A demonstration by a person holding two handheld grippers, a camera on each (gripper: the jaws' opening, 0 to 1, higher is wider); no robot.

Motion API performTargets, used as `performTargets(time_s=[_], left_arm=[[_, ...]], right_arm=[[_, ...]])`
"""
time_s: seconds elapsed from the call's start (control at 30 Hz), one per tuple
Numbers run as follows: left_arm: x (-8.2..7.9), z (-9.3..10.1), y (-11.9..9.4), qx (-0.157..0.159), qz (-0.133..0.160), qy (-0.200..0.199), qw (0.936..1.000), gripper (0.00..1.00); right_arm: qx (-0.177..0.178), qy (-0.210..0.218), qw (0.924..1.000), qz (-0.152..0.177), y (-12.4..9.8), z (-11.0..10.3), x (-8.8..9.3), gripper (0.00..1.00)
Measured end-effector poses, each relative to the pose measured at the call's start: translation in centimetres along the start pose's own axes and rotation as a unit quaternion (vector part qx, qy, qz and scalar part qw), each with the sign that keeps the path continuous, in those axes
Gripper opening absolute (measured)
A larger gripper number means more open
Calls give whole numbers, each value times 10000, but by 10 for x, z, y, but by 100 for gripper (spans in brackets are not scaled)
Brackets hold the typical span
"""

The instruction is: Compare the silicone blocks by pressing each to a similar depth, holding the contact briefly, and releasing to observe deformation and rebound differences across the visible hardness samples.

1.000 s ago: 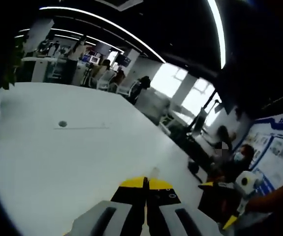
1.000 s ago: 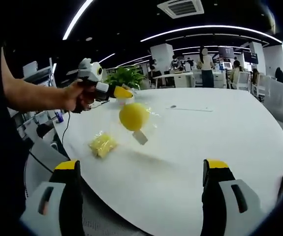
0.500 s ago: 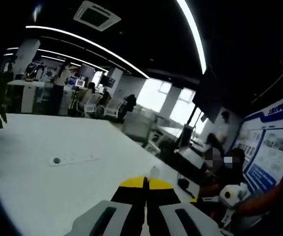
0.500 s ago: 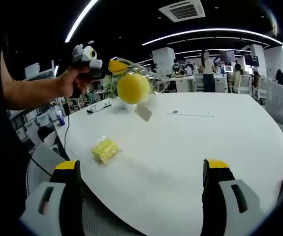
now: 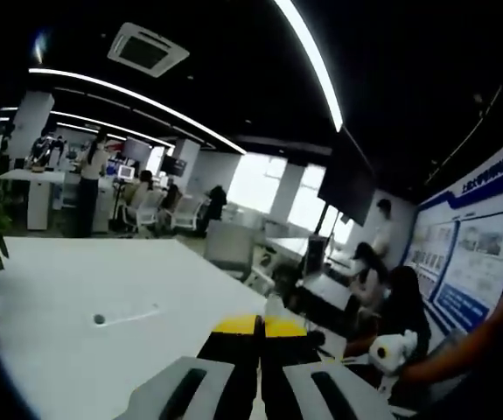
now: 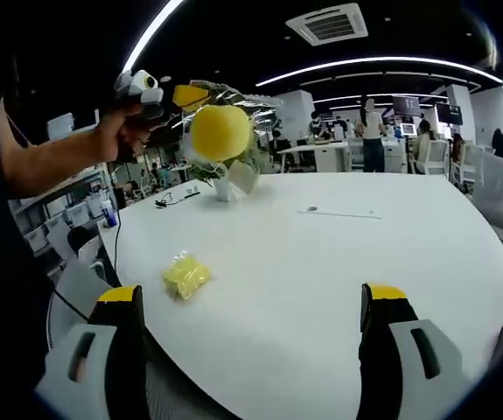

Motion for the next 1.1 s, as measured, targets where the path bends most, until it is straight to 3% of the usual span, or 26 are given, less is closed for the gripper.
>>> performTargets(time_s=[0.1,0.33,0.63,0.83,1.03,1.1], left_arm=[[-5,6,-4,42,46,29,10000,0],[-18,18,-15,140,165,89,9997,0],[-23,36,-24,349,260,61,9990,0],[-22,53,-28,515,244,39,9984,0],[-20,67,-31,682,273,-52,9973,0],[-18,72,-31,724,285,-77,9969,0]], right_arm=[[-20,-34,10000,66,0,2,-8,96],[-4,-127,9989,462,-7,13,-45,96],[-402,-769,9915,967,-15,7,-102,96],[-1021,-942,9821,1275,-18,-7,-143,96],[-1468,-935,9746,1407,-7,-20,-158,96],[-1867,-766,9689,1431,-6,-32,-161,96]])
Point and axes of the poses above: the point that each gripper's makers call its tool centre point, and the gripper's own axes: y roughly forward along the fingers, z roughly to its right, x roughly out of its underside, the point moved 2 cm from there along -y, roughly backward along the fingers, and after that the axes turned 6 degrees about -z, right-handed, at the moved point
